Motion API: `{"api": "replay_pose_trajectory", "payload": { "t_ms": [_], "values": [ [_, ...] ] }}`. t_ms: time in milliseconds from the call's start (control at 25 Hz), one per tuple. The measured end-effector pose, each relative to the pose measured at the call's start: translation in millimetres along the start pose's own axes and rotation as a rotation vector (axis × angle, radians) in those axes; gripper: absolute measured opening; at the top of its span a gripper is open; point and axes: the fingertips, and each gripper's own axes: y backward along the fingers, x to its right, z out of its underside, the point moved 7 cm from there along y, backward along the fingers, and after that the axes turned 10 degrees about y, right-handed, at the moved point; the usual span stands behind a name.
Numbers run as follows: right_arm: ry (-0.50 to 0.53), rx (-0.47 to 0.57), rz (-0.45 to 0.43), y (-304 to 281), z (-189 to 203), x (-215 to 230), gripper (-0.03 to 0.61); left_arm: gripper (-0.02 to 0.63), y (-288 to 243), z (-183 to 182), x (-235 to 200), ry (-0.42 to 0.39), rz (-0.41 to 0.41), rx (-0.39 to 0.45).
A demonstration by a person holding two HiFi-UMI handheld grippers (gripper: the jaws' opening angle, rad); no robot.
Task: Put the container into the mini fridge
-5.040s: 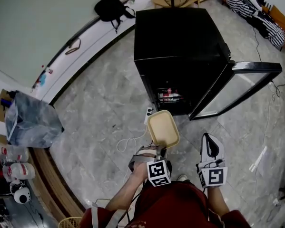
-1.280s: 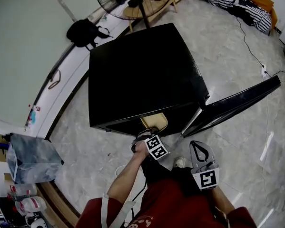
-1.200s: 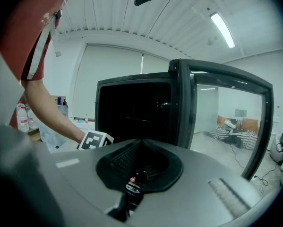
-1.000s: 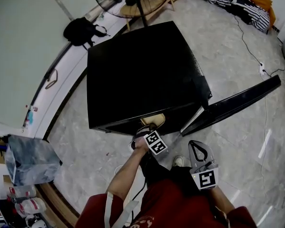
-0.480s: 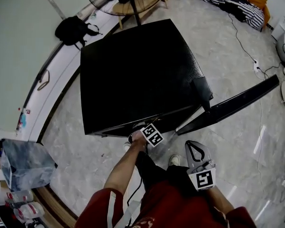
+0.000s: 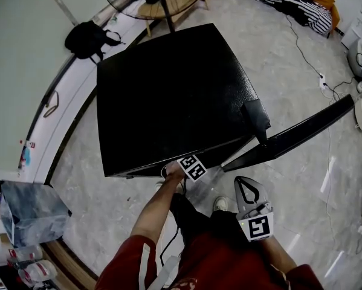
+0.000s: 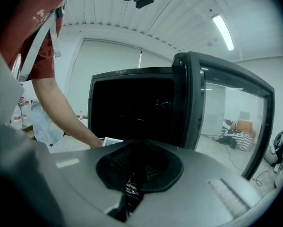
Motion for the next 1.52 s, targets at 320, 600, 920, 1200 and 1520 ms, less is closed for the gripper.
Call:
{"api": "replay_pose_trajectory", "payload": {
  "t_ms": [320,600,920,1200,1520],
  "values": [
    [0.016,-0.028,-0.002,3,6,-3,0.0,0.074,-7,1,0,-0.029,-0.041,0.007],
    [0.011,-0.013,0.001,6,2,-2,0.0,0.137,18,-1,-3,0.026,-0.148,0.092],
    [0.005,0.043,-0.019,7,-3,0,0.0,0.144,57,18,17,0.154,-0.226,0.179],
    [0.015,0.068,-0.063,7,-6,-8,0.0,0.143,105,35,45,0.307,-0.273,0.263],
    [-0.014,0.117,-0.095,4,-13,-10,0.0,0.143,160,50,81,0.491,-0.319,0.359]
  ]
}}
